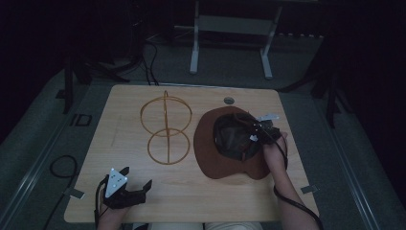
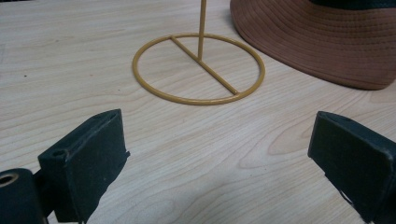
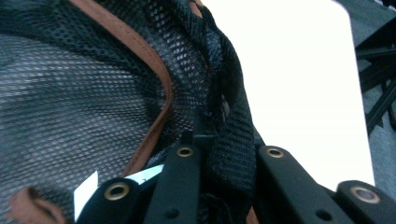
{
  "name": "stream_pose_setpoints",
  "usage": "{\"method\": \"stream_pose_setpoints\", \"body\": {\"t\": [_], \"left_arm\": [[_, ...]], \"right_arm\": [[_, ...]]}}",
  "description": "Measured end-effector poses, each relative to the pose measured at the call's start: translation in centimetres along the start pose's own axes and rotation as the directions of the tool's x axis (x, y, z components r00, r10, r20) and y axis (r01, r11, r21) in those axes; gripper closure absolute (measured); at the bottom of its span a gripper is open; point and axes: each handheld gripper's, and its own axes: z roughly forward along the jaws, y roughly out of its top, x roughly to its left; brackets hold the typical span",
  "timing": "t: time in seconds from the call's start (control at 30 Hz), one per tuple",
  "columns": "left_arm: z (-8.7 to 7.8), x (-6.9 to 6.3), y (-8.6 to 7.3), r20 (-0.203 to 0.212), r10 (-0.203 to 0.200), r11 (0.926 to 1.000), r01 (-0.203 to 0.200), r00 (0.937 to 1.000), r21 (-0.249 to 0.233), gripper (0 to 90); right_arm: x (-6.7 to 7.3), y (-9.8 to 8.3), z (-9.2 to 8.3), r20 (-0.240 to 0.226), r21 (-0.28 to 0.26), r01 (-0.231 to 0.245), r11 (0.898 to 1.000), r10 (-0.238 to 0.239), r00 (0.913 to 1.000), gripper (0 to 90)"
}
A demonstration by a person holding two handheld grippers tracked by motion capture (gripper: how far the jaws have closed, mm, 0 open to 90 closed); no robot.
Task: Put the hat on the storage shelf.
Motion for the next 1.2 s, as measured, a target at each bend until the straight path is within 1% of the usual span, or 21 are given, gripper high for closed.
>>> {"method": "stream_pose_setpoints", "body": {"t": [0.03, 0.17, 0.2, 0.23, 0.27, 0.37, 0.4, 0.47, 0.53, 0.63, 0.7, 0.77, 0.8, 0.87, 0.93, 1.07, 1.1, 1.2], "left_arm": [[0.0, 0.0, 0.0, 0.005, -0.003, 1.0, 0.003, 1.0, 0.0, 4.5], [0.0, 0.0, 0.0, -0.004, 0.0, 1.0, 0.0, 1.0, -0.001, 4.5], [0.0, 0.0, 0.1, -0.003, 0.0, 1.0, 0.0, 1.0, -0.003, 4.6], [0.0, 0.0, 0.1, 0.003, 0.0, 1.0, 0.0, 1.0, -0.003, 4.6], [0.0, -0.1, 0.1, 0.0, 0.001, 1.0, -0.001, 1.0, -0.003, 4.5], [0.1, -0.3, 0.2, 0.008, -0.002, 0.9999, 0.001, 1.0, 0.01, 4.7], [0.1, -0.3, 0.2, 0.013, 0.004, 0.9998, -0.005, 0.9999, 0.018, 4.7], [0.3, -0.6, 0.3, 0.018, 0.014, 0.9994, -0.014, 0.9998, 0.033, 4.7], [0.5, -0.9, 0.4, 0.026, 0.018, 0.9991, -0.019, 0.9995, 0.037, 4.7], [0.7, -1.3, 0.6, 0.045, 0.014, 0.999, -0.016, 0.9989, 0.042, 4.7], [1.0, -1.8, 0.7, 0.063, 0.018, 0.998, -0.021, 0.9978, 0.06, 4.7], [1.3, -2.3, 0.8, 0.078, 0.03, 0.997, -0.035, 0.9965, 0.068, 4.7], [1.4, -2.6, 0.9, 0.081, 0.043, 0.9959, -0.049, 0.9958, 0.076, 4.7], [1.7, -3.1, 1.1, 0.089, 0.055, 0.9943, -0.063, 0.9945, 0.086, 4.7], [2.1, -3.5, 1.4, 0.115, 0.059, 0.9939, -0.069, 0.9916, 0.086, 4.7], [2.8, -4.4, 2.0, 0.14, 0.072, 0.9911, -0.086, 0.9875, 0.101, 4.7], [3.0, -4.6, 2.2, 0.15, 0.073, 0.991, -0.089, 0.986, 0.1, 4.7], [3.5, -5.2, 2.9, 0.173, 0.079, 0.9916, -0.095, 0.9818, 0.088, 4.7]], "right_arm": [[-0.1, 0.1, -0.3, -0.007, -0.008, -0.01, 1.0, 0.01, 0.9999, 84.6], [-0.8, 0.4, -1.5, -0.035, -0.046, -0.049, 0.998, 0.048, 0.9982, 84.7], [-1.0, 0.5, -1.8, -0.036, -0.055, -0.057, 0.997, 0.055, 0.9978, 84.8], [-1.1, 0.5, -2.1, -0.038, -0.066, -0.059, 0.996, 0.057, 0.9977, 84.8], [-1.3, 0.6, -2.5, -0.042, -0.075, -0.062, 0.995, 0.059, 0.9973, 84.8], [-1.6, 0.8, -3.7, -0.046, -0.104, -0.066, 0.992, 0.062, 0.997, 84.8], [-1.7, 0.9, -4.1, -0.049, -0.115, -0.071, 0.991, 0.066, 0.9966, 84.8], [-2.1, 1.1, -5.0, -0.053, -0.134, -0.081, 0.988, 0.074, 0.9958, 84.8], [-2.4, 1.3, -5.9, -0.042, -0.151, -0.076, 0.986, 0.07, 0.9966, 84.8], [-2.8, 1.3, -7.0, -0.049, -0.169, -0.082, 0.982, 0.074, 0.996, 84.8], [-3.2, 1.1, -7.7, -0.057, -0.182, -0.094, 0.979, 0.085, 0.9947, 84.9], [-3.4, 0.9, -8.4, -0.067, -0.191, -0.105, 0.976, 0.094, 0.9933, 84.9], [-3.5, 0.8, -8.8, -0.065, -0.199, -0.102, 0.975, 0.091, 0.9938, 84.8], [-3.6, 0.5, -9.7, -0.066, -0.224, -0.102, 0.969, 0.089, 0.9938, 84.8], [-3.7, 0.1, -10.3, -0.059, -0.245, -0.103, 0.964, 0.091, 0.9941, 84.9], [-3.7, -0.6, -11.4, -0.062, -0.259, -0.105, 0.96, 0.092, 0.9938, 84.8], [-3.7, -0.8, -11.6, -0.062, -0.265, -0.106, 0.958, 0.093, 0.9938, 84.9], [-3.7, -1.4, -12.2, -0.072, -0.268, -0.113, 0.957, 0.097, 0.9927, 84.9]]}}
